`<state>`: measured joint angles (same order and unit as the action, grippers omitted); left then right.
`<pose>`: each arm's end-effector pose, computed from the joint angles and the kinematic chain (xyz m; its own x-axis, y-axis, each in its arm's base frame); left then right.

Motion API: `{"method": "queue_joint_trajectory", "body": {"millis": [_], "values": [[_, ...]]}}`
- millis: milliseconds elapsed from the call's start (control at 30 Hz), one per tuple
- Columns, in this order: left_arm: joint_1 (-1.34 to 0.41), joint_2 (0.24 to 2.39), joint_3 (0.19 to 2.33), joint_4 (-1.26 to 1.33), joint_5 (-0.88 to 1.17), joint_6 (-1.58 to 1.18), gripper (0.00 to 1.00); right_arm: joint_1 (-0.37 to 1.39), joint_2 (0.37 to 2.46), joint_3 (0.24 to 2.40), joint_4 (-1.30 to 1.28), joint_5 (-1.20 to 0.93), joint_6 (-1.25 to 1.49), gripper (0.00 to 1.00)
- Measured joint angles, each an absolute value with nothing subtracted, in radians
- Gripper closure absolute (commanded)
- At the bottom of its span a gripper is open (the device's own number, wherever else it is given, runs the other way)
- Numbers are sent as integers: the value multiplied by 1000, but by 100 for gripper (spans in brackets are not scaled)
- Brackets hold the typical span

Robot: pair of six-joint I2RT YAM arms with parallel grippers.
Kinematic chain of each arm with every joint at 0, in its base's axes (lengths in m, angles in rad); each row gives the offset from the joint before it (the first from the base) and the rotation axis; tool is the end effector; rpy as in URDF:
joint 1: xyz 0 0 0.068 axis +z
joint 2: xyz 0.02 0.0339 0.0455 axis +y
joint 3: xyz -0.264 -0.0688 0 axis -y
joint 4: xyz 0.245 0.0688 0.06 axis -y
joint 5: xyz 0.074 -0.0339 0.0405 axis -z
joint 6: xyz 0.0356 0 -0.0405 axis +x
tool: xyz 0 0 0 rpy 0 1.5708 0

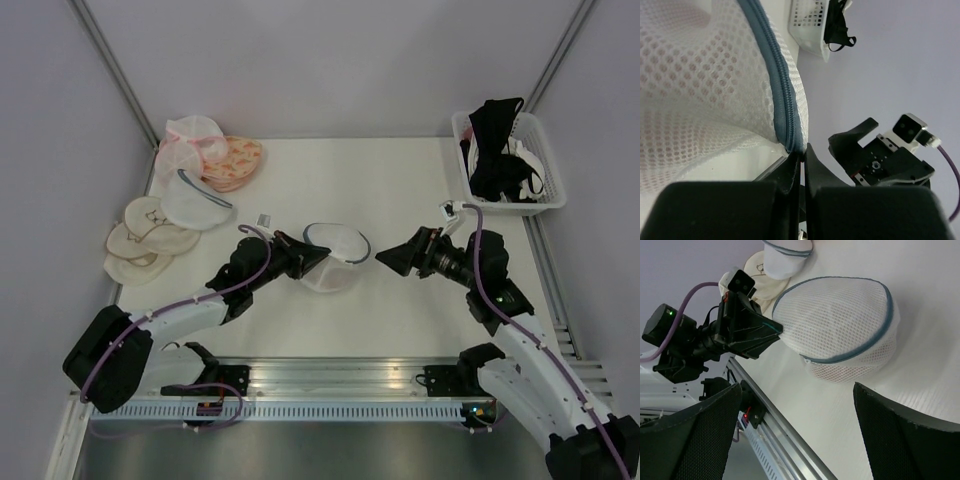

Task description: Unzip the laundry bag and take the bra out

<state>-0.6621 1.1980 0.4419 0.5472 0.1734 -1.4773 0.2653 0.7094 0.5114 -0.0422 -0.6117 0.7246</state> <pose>0.1934 -0.1585 0.2123 -0.7507 -0.6583 -0.0557 -0.0939 0.1898 -0.9773 0.1605 0.0648 0.2716 -0.6710 0.3800 -0.6367 -0.4116 0.5234 0.7461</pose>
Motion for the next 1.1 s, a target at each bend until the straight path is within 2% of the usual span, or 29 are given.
{"method": "queue_joint_trajectory", "body": {"millis": [167,433,633,900,1000,1100], "values": [[-664,1227,442,533,166,-1516,98,422,818,542,-43,-503,664,21],[-664,1229,445,531,165,-1534,98,607,1000,542,-13,-364,645,25],[-664,1216,445,530,165,-1544,98,625,1122,547,100,-332,642,27],[-663,1213,445,530,164,-1554,98,627,1251,589,192,-321,642,38],[-663,1210,445,531,162,-1555,98,628,1251,606,213,-317,643,47],[-663,1209,443,534,159,-1557,98,632,1250,620,223,-317,643,65]]}}
